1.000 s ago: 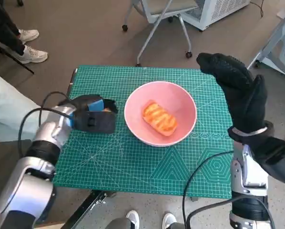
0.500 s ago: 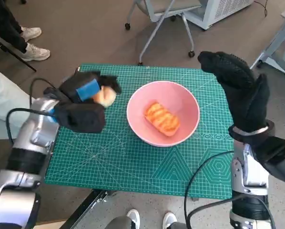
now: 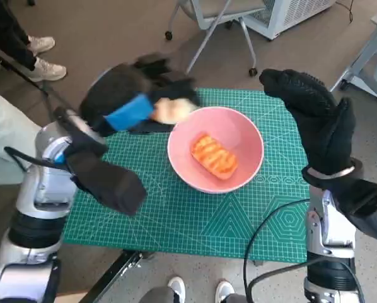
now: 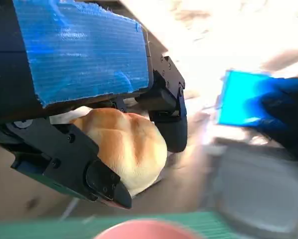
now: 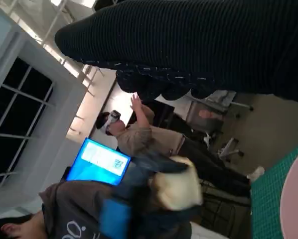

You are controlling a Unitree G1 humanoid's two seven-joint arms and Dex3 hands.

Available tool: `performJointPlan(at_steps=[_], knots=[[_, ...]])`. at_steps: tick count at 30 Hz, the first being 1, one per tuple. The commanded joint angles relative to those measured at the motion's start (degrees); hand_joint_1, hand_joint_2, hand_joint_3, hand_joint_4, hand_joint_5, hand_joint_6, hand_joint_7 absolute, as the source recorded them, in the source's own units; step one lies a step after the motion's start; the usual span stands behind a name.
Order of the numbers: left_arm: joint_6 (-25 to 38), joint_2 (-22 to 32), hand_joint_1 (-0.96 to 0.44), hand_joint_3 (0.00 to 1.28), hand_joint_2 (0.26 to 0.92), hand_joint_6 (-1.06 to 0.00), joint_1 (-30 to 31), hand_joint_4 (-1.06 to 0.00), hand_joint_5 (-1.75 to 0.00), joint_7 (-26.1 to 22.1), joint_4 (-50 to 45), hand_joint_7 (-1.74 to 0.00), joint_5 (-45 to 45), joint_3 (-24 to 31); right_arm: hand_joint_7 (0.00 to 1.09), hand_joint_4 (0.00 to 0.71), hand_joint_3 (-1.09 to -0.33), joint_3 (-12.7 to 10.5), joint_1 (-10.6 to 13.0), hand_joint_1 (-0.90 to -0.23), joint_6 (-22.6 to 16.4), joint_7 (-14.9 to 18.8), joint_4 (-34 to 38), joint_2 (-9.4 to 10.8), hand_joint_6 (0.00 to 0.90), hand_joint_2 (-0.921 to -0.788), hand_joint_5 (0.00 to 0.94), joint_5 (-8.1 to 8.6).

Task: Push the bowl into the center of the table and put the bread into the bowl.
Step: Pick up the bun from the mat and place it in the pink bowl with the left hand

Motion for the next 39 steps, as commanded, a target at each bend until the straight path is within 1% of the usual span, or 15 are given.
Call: performJointPlan(at_steps=[1,4,5,6,7,8,9,10,11,12,13,16,20,25,39], knots=[[0.69,-2.25,0.0,0.02,0.909,-0.68,-1.95,-0.8,-1.06,-2.6,2.09,-1.08,-0.6,-2.58,0.65,0.181,-0.734,-0.24,1.66,-0.685,0.99,0.82,0.04,-0.4,0.0,-0.921,0.001,0.67],[-0.16,-3.41,0.0,0.02,0.911,-0.67,-2.88,-0.81,-1.06,-3.61,4.99,-1.09,-1.39,-3.62,0.65,0.182,-0.735,-0.32,1.88,-0.684,1.01,0.9,-0.24,-0.44,0.0,-0.921,0.001,0.64],[0.01,-3.98,0.0,0.03,0.914,-0.64,-3.25,-0.79,-1.08,-4.69,6.59,-1.11,-2.28,-4.02,0.65,0.182,-0.736,-0.39,1.96,-0.684,0.95,0.99,-0.24,-0.51,0.0,-0.921,0.001,0.68],[0.06,-4.4,0.0,0.06,0.916,-0.61,-3.52,-0.74,-1.12,-5.49,7.79,-1.16,-2.93,-4.28,0.65,0.182,-0.737,-0.45,2.04,-0.684,0.91,1.05,-0.26,-0.55,0.0,-0.921,0.001,0.7],[-0.09,-4.83,0.0,0.11,0.918,-0.56,-3.79,-0.66,-1.18,-6.3,9.54,-1.23,-3.47,-4.68,0.65,0.183,-0.738,-0.51,2.16,-0.684,0.85,1.09,-0.31,-0.59,0.001,-0.921,0.001,0.7],[-0.29,-5.04,0.01,0.12,0.893,-0.51,-3.93,-0.58,-0.93,-6.77,10.63,-1.0,-3.77,-4.89,0.65,0.183,-0.739,-0.54,2.25,-0.683,0.83,1.1,-0.39,-0.6,0.001,-0.921,0.001,0.68],[-0.91,-5.2,0.01,0.11,0.888,-0.52,-4.08,-0.58,-0.68,-7.04,12.0,-0.76,-3.87,-5.18,0.65,0.184,-0.741,-0.62,2.34,-0.683,0.82,1.12,-0.44,-0.65,0.002,-0.921,0.002,0.7],[-1.42,-5.3,0.0,0.09,0.882,-0.52,-4.2,-0.58,-0.56,-7.24,12.96,-0.64,-3.94,-5.34,0.65,0.184,-0.742,-0.66,2.41,-0.683,0.82,1.12,-0.5,-0.68,0.002,-0.921,0.002,0.71],[-2.11,-5.33,-0.02,0.07,0.878,-0.54,-4.35,-0.57,-0.37,-7.35,14.03,-0.46,-3.84,-5.54,0.65,0.184,-0.744,-0.74,2.46,-0.682,0.8,1.16,-0.48,-0.75,0.003,-0.921,0.002,0.76],[-2.65,-5.36,-0.05,0.05,0.868,-0.53,-4.46,-0.55,-0.24,-7.44,14.79,-0.32,-3.76,-5.65,0.65,0.184,-0.745,-0.78,2.51,-0.682,0.79,1.18,-0.49,-0.8,0.003,-0.921,0.002,0.8],[-3.04,-5.29,-0.06,0.04,0.864,-0.53,-4.5,-0.54,-0.19,-7.53,15.31,-0.27,-3.57,-5.74,0.65,0.185,-0.746,-0.86,2.55,-0.682,0.78,1.21,-0.47,-0.86,0.003,-0.921,0.002,0.86],[-3.49,-5.0,-0.14,0.01,0.847,-0.49,-4.46,-0.45,-0.05,-7.79,15.84,-0.11,-3.11,-5.81,0.65,0.185,-0.747,-1.02,2.66,-0.682,0.82,1.22,-0.54,-0.97,0.004,-0.921,0.002,0.93],[-3.26,-4.68,-0.19,0.0,0.841,-0.46,-4.2,-0.38,-0.01,-7.72,15.52,-0.05,-2.19,-5.78,0.65,0.185,-0.748,-1.23,2.84,-0.682,0.83,0.94,-0.75,-1.11,0.004,-0.921,0.002,0.67],[-2.71,-4.52,-0.22,0.0,0.839,-0.45,-3.64,-0.35,0.0,-7.52,14.71,-0.02,-1.85,-5.43,0.65,0.186,-0.747,-1.37,2.9,-0.678,0.62,0.47,-0.73,-1.16,0.006,-0.921,0.002,0.16],[-2.71,-3.35,-0.22,0.0,0.834,-0.46,-2.78,-0.34,0.0,-7.54,13.54,-0.01,-2.89,-3.39,0.64,0.188,-0.748,-1.24,2.69,-0.662,0.69,-0.43,-0.76,-0.74,0.011,-0.921,0.003,-0.2]])
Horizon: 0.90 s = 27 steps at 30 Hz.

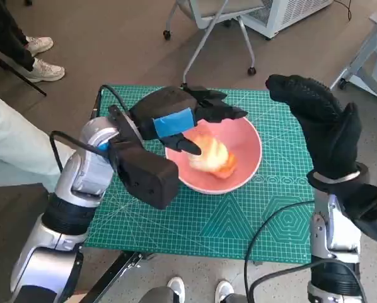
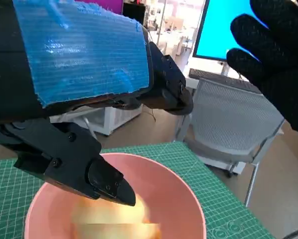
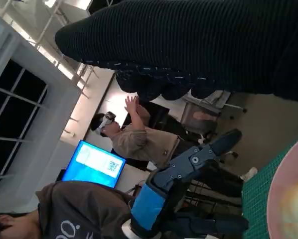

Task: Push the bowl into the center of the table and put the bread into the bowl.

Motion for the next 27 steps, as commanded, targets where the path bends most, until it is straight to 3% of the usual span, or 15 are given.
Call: performJointPlan(at_steps=[1,15,22,27], knots=[[-0.09,1.3,-0.22,0.0,0.834,-0.46,0.36,-0.35,0.0,-0.11,-1.35,-0.01,-0.92,1.51,0.64,0.188,-0.749,0.01,1.09,-0.662,0.66,-0.51,-0.07,0.04,0.011,-0.921,0.003,-0.47],[3.4,2.88,-0.2,0.0,0.841,-0.44,1.77,-0.33,0.0,-3.93,-4.13,0.0,-17.59,12.97,0.63,0.188,-0.752,0.18,1.05,-0.667,1.27,-1.32,-1.08,0.03,0.012,-0.921,0.002,-0.7],[1.52,0.39,-0.25,0.02,0.864,-0.39,4.9,-0.29,0.0,0.89,-7.18,0.0,-24.84,19.9,0.63,0.194,-0.753,-0.5,0.6,-0.671,2.73,-1.9,-2.62,-0.54,0.013,-0.921,0.005,-0.1],[-4.29,-3.54,-0.46,0.13,0.912,-0.34,7.35,-0.24,0.0,6.13,-7.63,0.0,-26.99,22.57,0.63,0.199,-0.749,-0.83,-0.07,-0.68,3.09,-2.33,-3.22,-0.43,0.015,-0.921,0.007,0.03]])
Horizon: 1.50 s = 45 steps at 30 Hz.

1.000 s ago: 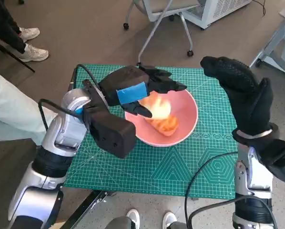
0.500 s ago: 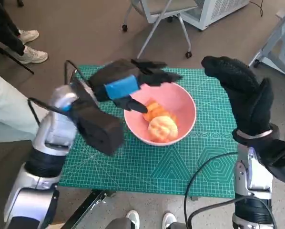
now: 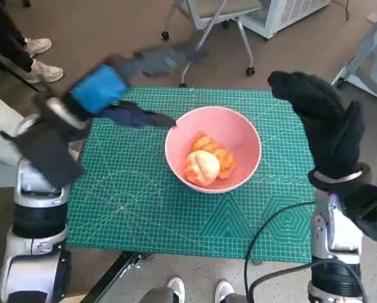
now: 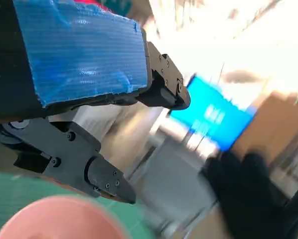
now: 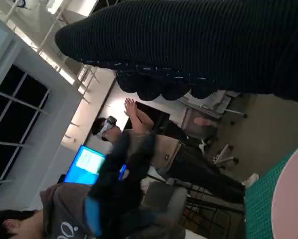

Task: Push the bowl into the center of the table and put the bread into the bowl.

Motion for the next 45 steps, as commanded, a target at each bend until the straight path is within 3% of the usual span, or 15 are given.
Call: performJointPlan(at_steps=[1,6,11,18,24,33,45], knots=[[-6.32,-4.26,-0.48,0.15,0.914,-0.34,2.71,-0.23,0.0,4.53,-0.32,0.0,-2.97,2.46,0.63,0.2,-0.749,-0.43,-0.33,-0.68,0.93,-0.7,-0.25,-0.07,0.015,-0.921,0.007,0.24],[-10.97,-7.57,-0.6,0.3,0.92,-0.31,4.23,-0.19,0.0,5.86,1.7,0.0,-6.01,3.04,0.63,0.199,-0.744,-0.56,-1.53,-0.679,0.38,-1.01,0.55,0.18,0.018,-0.921,0.006,0.0],[-12.51,-9.63,-0.67,0.36,0.921,-0.3,5.61,-0.18,0.0,4.86,2.6,0.0,-9.9,3.09,0.6,0.206,-0.719,-0.74,-2.75,-0.676,0.1,-1.44,1.52,0.43,0.042,-0.921,0.006,0.0],[-13.1,-10.74,-0.68,0.39,0.921,-0.32,6.42,-0.18,0.0,2.03,4.42,-0.01,-13.02,2.4,0.57,0.22,-0.691,-0.72,-3.82,-0.679,-0.29,-2.22,2.52,0.5,0.08,-0.921,0.009,-0.67],[-9.66,-10.96,-0.67,0.4,0.921,-0.31,7.31,-0.16,0.0,-0.79,3.59,-0.01,-15.86,1.5,0.54,0.224,-0.683,-0.85,-4.5,-0.684,-0.51,-2.22,3.22,-0.02,0.101,-0.921,0.007,-1.03],[-6.51,-11.55,-0.66,0.4,0.921,-0.29,8.62,-0.14,0.0,-1.22,0.73,0.0,-17.52,1.14,0.51,0.224,-0.677,-0.91,-5.0,-0.686,-1.29,-2.32,3.9,-0.63,0.109,-0.921,0.003,-1.84],[-8.45,-14.33,-0.66,0.39,0.921,-0.29,10.71,-0.15,0.0,-0.93,1.32,0.0,-18.95,1.87,0.48,0.225,-0.682,-0.75,-5.07,-0.688,-2.21,-1.96,4.98,-0.81,0.112,-0.921,0.003,-1.87]])
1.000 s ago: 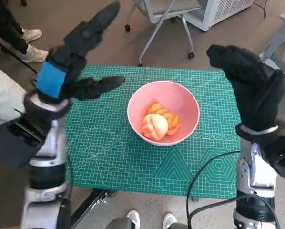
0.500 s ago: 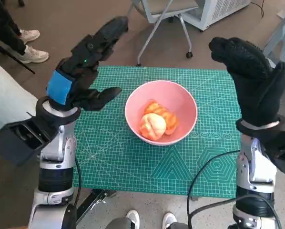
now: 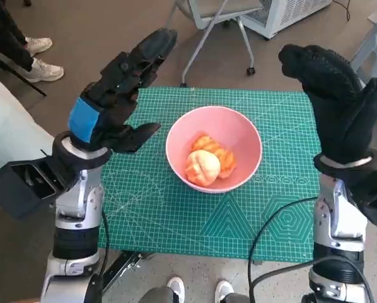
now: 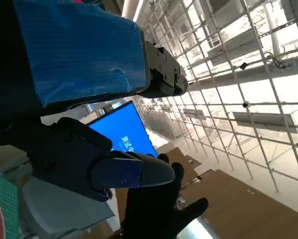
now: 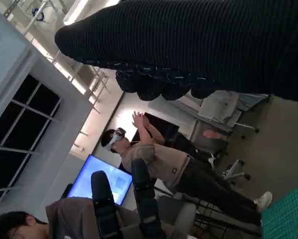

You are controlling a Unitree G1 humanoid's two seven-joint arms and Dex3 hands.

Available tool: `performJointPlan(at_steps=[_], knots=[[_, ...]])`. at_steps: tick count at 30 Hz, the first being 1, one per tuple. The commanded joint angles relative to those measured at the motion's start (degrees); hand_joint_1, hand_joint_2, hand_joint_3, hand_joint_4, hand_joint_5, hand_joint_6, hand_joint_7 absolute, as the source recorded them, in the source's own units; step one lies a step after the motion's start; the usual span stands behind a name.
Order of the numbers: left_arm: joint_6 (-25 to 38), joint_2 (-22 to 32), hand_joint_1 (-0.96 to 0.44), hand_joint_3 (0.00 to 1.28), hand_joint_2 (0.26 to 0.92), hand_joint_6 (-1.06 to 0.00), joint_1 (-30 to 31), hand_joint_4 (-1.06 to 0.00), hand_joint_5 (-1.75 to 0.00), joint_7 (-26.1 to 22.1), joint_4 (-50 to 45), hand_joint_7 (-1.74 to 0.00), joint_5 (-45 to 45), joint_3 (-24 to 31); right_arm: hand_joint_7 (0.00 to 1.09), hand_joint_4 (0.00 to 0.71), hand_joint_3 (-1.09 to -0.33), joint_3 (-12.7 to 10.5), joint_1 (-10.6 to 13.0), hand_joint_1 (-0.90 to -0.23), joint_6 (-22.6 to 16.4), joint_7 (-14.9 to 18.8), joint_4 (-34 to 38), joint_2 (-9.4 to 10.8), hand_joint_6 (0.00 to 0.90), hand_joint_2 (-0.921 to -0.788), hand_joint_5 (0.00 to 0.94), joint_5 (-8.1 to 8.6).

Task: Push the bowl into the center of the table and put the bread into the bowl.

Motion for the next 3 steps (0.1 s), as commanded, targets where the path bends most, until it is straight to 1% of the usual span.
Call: performJointPlan(at_steps=[1,3], knots=[[-1.57,-1.68,-0.66,0.38,0.921,-0.29,1.52,-0.15,-0.01,0.23,0.32,0.0,-1.04,0.61,0.48,0.224,-0.683,0.09,0.41,-0.688,-0.04,-0.03,0.99,-0.39,0.112,-0.921,0.002,-1.04],[-1.95,-2.21,-0.65,0.37,0.921,-0.29,1.81,-0.15,-0.01,0.3,0.65,-0.01,-1.28,0.85,0.48,0.224,-0.684,0.16,0.48,-0.688,-0.09,0.0,0.96,-0.42,0.112,-0.921,0.002,-1.08]])
